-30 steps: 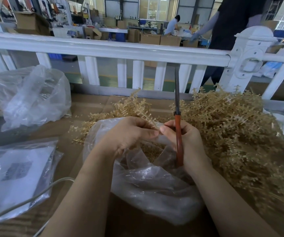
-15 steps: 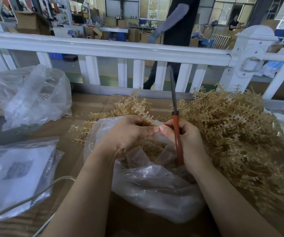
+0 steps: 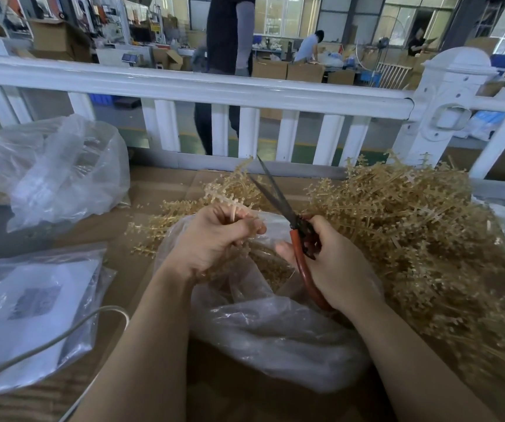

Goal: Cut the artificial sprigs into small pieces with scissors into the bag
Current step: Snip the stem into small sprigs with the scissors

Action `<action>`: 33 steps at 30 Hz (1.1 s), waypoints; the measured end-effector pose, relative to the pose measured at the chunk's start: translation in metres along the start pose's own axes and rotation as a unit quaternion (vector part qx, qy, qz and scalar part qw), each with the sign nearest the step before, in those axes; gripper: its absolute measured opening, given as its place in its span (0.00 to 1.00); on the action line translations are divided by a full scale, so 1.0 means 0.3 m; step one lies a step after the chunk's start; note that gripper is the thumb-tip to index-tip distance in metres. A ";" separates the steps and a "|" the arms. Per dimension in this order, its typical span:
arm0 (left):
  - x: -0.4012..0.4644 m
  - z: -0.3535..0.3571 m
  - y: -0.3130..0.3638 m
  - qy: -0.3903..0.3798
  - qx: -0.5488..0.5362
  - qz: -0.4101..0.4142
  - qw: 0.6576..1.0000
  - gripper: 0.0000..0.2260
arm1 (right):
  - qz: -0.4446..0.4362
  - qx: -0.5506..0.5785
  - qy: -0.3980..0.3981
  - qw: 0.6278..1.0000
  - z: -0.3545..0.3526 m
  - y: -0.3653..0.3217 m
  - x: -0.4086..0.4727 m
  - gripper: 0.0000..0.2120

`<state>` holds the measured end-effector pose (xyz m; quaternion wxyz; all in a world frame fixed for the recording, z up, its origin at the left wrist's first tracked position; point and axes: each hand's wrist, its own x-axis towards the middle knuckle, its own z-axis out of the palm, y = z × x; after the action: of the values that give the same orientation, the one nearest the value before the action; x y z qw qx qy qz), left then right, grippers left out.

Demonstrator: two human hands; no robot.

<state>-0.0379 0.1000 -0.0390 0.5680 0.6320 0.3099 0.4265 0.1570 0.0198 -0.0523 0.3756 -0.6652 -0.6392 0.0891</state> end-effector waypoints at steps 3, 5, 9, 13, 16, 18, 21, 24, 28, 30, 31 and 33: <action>-0.002 -0.006 -0.005 -0.007 0.006 0.020 1.000 0.03 | -0.021 -0.056 -0.012 0.998 0.002 0.020 -0.001 0.30; -0.002 -0.006 -0.009 -0.008 -0.001 0.027 1.000 0.04 | -0.037 -0.071 -0.013 0.997 0.007 0.027 -0.004 0.28; -0.007 -0.006 -0.014 -0.005 -0.011 0.023 1.000 0.09 | -0.053 -0.086 -0.008 0.995 0.015 0.035 -0.005 0.26; -0.015 0.001 -0.010 0.011 -0.021 0.033 0.999 0.04 | -0.051 -0.101 -0.014 0.993 0.015 0.037 -0.008 0.24; -0.017 0.003 -0.013 0.015 -0.032 0.034 0.999 0.02 | -0.051 -0.117 -0.013 0.992 0.015 0.037 -0.009 0.25; -0.013 0.000 -0.020 0.012 -0.033 0.036 0.999 0.02 | -0.050 -0.122 -0.013 0.991 0.014 0.039 -0.008 0.26; -0.008 -0.002 -0.024 0.011 -0.045 0.037 0.998 0.05 | -0.051 -0.125 -0.011 0.991 0.019 0.046 -0.005 0.28; -0.008 -0.003 -0.022 -0.002 -0.060 0.035 0.998 0.09 | -0.051 -0.117 -0.001 0.992 0.024 0.050 -0.003 0.31; -0.005 0.000 -0.025 0.005 -0.054 0.037 0.998 0.11 | -0.057 -0.108 0.012 0.992 0.027 0.054 -0.005 0.33; -0.008 0.002 -0.020 -0.002 -0.071 0.043 0.997 0.05 | -0.061 -0.110 0.022 0.992 0.028 0.055 -0.006 0.33; -0.008 0.001 -0.022 -0.006 -0.073 0.043 0.996 0.05 | -0.062 -0.109 0.025 0.992 0.028 0.055 -0.006 0.33; -0.006 -0.002 -0.026 -0.014 -0.066 0.051 0.996 0.04 | -0.064 -0.104 0.029 0.992 0.028 0.055 -0.006 0.33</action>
<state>-0.0385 0.0998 -0.0470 0.5901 0.6140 0.2403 0.4658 0.1647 0.0232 -0.0691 0.3277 -0.6606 -0.6751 -0.0218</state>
